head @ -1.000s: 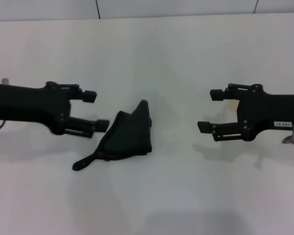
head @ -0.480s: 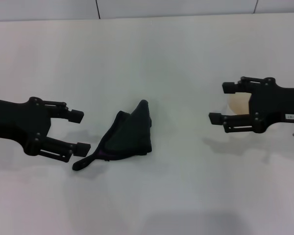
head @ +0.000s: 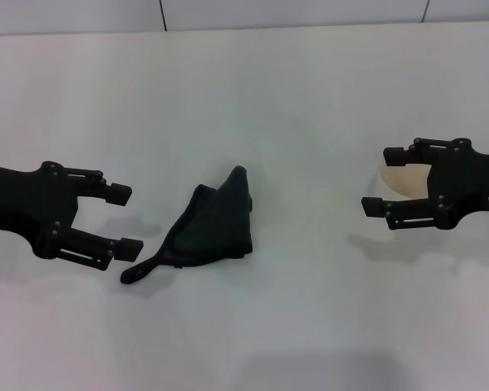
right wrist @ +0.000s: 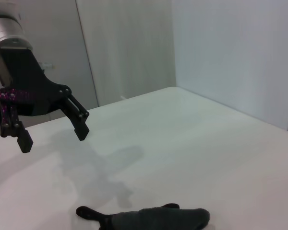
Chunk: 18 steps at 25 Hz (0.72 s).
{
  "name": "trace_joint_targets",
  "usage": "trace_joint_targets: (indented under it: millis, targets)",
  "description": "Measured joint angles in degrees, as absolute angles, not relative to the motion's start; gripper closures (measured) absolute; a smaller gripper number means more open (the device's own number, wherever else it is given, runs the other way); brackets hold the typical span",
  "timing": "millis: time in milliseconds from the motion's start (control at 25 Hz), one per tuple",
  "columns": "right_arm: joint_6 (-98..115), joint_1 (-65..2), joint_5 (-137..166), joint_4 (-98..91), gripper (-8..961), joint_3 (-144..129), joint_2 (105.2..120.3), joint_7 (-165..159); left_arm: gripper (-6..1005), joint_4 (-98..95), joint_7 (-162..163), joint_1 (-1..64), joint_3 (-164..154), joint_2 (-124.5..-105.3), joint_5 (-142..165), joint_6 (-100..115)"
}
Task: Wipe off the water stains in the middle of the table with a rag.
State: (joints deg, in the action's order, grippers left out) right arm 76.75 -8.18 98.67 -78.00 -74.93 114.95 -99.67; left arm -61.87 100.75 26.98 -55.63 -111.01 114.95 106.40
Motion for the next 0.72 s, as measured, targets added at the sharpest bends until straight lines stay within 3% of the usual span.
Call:
trace_joint_targets:
  millis: [720]
  targets:
    - [78.2, -9.5, 101.2, -78.9, 81, -72.4, 114.86, -101.0, 115, -61.7, 100.0, 26.5, -54.3, -111.64, 115.0, 105.8]
